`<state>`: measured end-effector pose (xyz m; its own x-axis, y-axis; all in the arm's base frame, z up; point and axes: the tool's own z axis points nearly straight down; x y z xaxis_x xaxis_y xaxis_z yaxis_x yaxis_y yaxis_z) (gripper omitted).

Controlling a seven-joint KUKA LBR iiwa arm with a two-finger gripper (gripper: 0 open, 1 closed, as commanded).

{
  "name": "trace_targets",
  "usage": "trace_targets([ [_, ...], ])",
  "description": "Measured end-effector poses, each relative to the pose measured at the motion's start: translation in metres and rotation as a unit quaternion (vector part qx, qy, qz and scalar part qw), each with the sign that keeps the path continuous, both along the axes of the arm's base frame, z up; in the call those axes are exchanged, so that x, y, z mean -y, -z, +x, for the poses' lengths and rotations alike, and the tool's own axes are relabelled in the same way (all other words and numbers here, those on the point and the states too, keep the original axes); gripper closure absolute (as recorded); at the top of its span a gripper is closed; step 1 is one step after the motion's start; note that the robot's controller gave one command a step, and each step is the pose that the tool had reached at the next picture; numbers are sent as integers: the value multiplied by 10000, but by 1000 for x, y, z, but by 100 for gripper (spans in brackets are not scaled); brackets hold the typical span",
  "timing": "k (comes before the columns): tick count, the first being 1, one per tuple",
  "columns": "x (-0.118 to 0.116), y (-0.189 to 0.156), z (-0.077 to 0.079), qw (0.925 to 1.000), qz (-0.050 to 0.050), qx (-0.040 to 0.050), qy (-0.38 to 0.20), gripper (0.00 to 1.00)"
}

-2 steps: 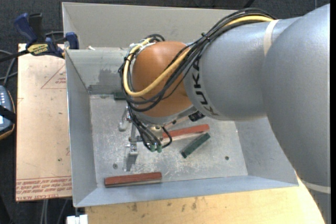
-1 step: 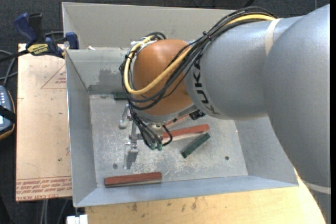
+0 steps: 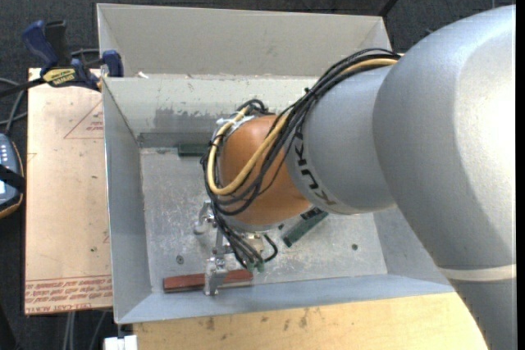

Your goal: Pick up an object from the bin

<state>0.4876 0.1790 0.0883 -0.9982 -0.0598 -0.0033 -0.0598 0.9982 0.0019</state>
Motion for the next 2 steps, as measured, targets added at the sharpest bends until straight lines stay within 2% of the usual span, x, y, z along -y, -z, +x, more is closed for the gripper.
trace_targets([
  [1, 1, 6, 0, 9999, 9, 28, -128, 0],
  [2, 69, -8, 18, 9995, 0, -12, 305, 0],
])
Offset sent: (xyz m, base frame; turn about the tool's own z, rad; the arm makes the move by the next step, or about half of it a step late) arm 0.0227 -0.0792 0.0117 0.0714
